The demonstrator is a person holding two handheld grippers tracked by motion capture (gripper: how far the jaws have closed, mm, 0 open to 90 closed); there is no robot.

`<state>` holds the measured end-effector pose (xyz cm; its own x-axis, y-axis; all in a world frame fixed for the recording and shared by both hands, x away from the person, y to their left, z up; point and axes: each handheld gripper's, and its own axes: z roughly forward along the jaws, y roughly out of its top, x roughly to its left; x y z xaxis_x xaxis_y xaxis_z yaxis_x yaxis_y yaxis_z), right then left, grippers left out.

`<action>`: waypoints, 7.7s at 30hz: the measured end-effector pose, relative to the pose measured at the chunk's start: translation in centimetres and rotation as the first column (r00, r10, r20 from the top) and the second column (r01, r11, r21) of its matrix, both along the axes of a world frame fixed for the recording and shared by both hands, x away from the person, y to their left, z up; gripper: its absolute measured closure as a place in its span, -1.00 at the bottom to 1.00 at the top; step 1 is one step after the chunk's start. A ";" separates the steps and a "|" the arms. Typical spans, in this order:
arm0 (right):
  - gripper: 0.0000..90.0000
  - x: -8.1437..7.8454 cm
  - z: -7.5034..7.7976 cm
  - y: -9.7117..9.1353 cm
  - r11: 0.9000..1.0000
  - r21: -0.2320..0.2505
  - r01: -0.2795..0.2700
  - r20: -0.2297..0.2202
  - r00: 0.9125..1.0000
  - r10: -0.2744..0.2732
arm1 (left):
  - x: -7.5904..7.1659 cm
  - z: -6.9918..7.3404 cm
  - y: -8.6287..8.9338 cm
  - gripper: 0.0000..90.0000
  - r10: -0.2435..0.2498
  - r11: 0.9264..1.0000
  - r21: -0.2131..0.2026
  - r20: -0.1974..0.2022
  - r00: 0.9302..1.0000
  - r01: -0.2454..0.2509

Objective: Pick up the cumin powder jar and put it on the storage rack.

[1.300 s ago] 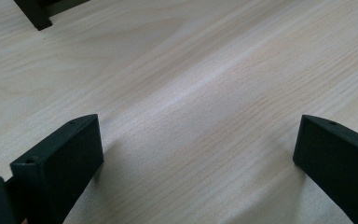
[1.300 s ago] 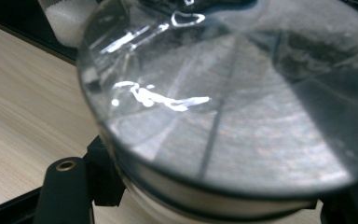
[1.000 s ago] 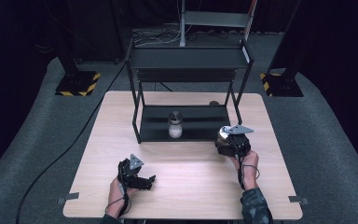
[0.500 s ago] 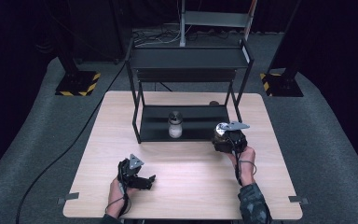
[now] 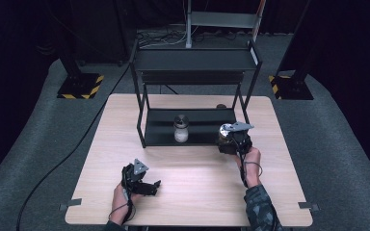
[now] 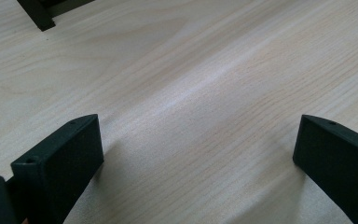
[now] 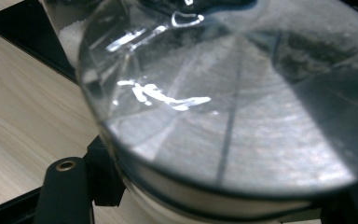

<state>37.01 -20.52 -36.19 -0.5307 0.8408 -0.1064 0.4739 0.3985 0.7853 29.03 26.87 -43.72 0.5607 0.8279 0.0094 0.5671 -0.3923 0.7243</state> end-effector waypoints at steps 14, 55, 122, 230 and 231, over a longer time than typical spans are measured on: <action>-0.33 1.1 0.6 0.6 1.000 -0.005 -0.018 0.002 1.000 0.018 | -0.1 0.0 -0.1 -0.98 0.008 1.000 0.002 0.003 1.000 -0.008; -0.33 4.3 0.7 2.0 0.997 0.040 -0.070 -0.012 0.997 0.071 | 0.1 0.0 0.1 -0.96 0.005 1.000 -0.005 -0.004 1.000 -0.005; -0.33 9.2 -3.6 4.7 0.981 0.067 -0.180 -0.023 0.983 0.182 | -0.2 -0.1 0.0 -0.94 0.012 1.000 -0.003 0.005 1.000 -0.012; -0.94 -10.5 -7.0 -4.9 0.993 0.079 0.085 -0.148 0.986 -0.072 | -0.1 0.0 0.0 -0.94 0.012 1.000 -0.006 0.002 1.000 -0.012; -0.95 -10.8 -7.0 -4.7 0.994 0.070 0.089 -0.139 0.987 -0.079 | -0.1 0.0 0.0 -0.94 0.012 1.000 -0.006 0.002 1.000 -0.012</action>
<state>26.20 -25.21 -43.15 -0.4630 0.8859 0.0276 0.6076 0.2945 0.7376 28.93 26.90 -43.76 0.5508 0.8346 0.0053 0.5704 -0.3811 0.7277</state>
